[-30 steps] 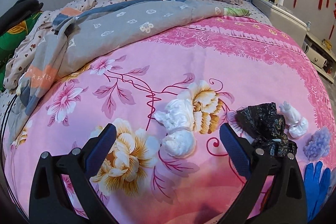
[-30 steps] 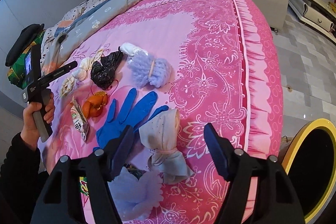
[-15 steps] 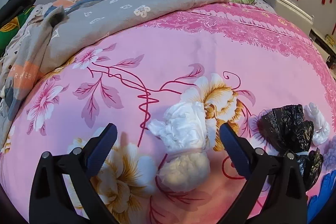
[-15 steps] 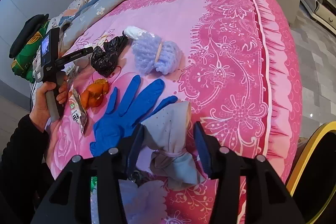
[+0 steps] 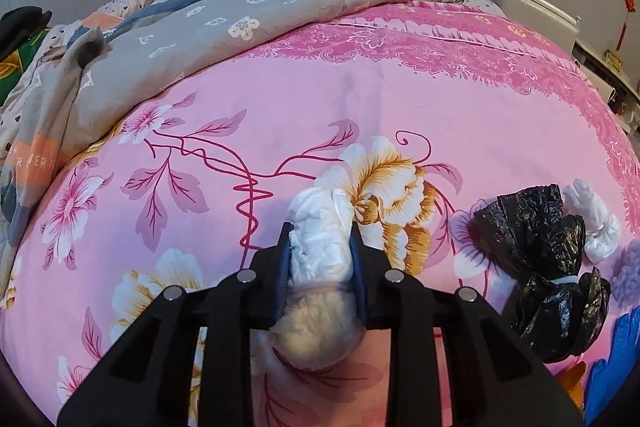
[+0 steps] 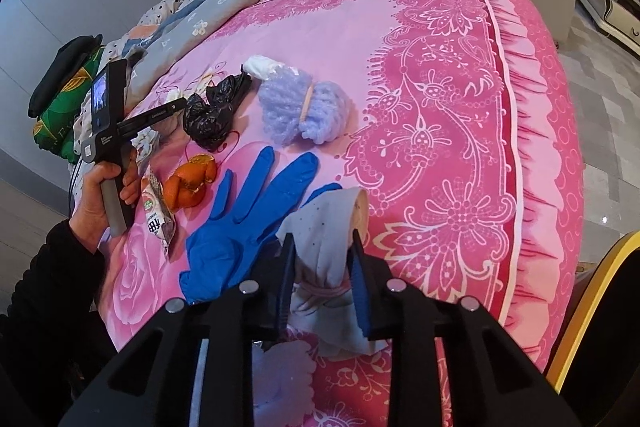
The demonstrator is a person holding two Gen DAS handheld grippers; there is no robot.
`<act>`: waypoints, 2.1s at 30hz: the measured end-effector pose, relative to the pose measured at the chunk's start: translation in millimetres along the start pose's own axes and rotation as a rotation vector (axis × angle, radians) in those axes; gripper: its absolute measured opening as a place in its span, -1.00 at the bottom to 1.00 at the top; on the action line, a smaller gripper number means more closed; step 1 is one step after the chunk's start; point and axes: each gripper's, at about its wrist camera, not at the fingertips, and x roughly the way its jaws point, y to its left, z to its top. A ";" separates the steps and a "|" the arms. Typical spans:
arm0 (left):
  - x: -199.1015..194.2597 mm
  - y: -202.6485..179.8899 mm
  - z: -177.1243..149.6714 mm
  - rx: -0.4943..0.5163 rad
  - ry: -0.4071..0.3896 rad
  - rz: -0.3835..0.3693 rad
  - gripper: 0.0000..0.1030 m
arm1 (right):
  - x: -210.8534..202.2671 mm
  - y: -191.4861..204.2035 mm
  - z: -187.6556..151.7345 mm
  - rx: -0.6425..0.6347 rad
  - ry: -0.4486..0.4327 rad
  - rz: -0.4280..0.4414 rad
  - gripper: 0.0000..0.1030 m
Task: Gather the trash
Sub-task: 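Carry the diaper and beige cloth over the yellow-rimmed bin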
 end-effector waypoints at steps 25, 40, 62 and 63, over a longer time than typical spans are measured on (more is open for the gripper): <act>-228.2 -26.3 3.1 0.019 -0.249 -0.130 -0.52 | -147.7 25.5 -12.0 -0.016 -0.352 0.070 -0.55; -365.3 -152.2 -3.8 0.165 -0.419 -0.327 -0.51 | -251.9 -11.3 -46.1 0.034 -0.554 0.034 -0.55; -417.9 -377.0 -62.5 0.359 -0.368 -0.661 -0.50 | -324.3 -130.9 -106.5 0.246 -0.705 -0.130 -0.55; -413.6 -386.9 -66.5 0.365 -0.353 -0.667 -0.50 | -323.4 -135.7 -107.6 0.256 -0.705 -0.137 -0.55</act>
